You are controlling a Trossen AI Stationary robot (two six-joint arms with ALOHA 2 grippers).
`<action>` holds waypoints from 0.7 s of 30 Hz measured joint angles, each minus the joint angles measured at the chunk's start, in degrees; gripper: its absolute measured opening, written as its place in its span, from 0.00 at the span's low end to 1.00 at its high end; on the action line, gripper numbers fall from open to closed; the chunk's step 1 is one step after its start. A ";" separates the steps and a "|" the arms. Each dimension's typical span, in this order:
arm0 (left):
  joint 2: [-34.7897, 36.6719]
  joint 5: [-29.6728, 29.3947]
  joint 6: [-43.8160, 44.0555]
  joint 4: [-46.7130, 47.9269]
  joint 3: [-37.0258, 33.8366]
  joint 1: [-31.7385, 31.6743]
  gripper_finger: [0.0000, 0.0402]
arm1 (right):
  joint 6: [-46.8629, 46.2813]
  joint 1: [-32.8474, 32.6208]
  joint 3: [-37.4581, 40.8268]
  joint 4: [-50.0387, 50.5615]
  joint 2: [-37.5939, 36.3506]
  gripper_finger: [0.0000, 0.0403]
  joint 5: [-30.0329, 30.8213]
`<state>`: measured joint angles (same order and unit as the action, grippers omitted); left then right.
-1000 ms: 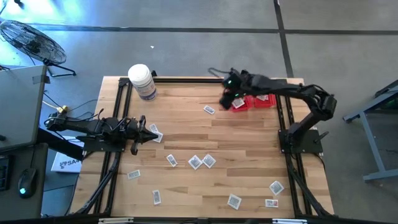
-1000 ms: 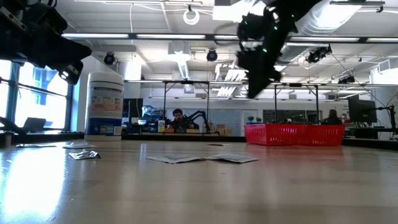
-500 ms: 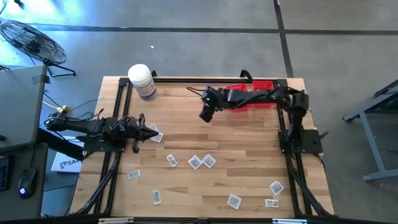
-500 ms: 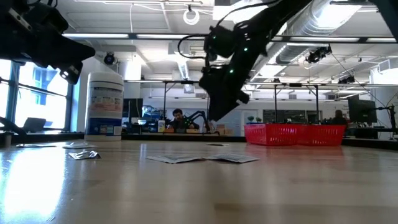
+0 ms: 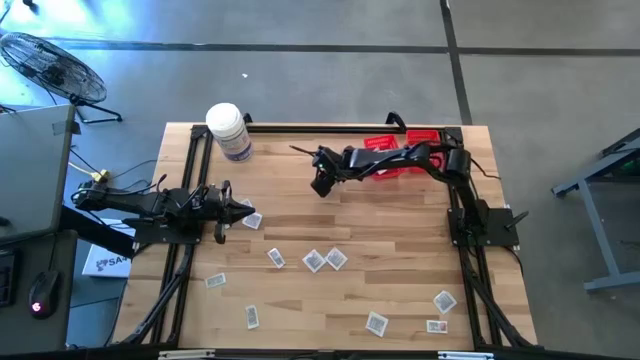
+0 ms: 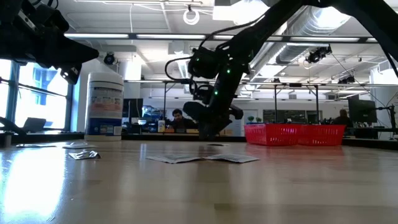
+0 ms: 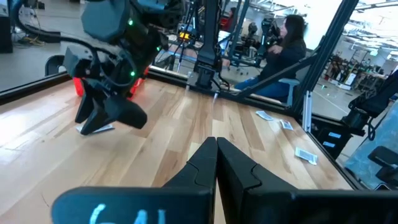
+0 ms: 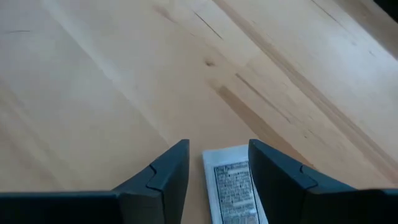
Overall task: Pick & Place First Aid Supplies
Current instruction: Put the ointment pack into the right red bin
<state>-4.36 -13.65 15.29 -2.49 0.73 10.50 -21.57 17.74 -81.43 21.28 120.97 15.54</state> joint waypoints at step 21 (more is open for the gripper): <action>0.00 0.02 0.00 -0.01 0.00 0.00 0.00 | -2.80 1.35 4.19 -2.92 1.04 0.18 0.40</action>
<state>-4.36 -13.63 15.29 -2.50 0.73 10.50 -24.36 19.08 -77.23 18.36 122.01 15.94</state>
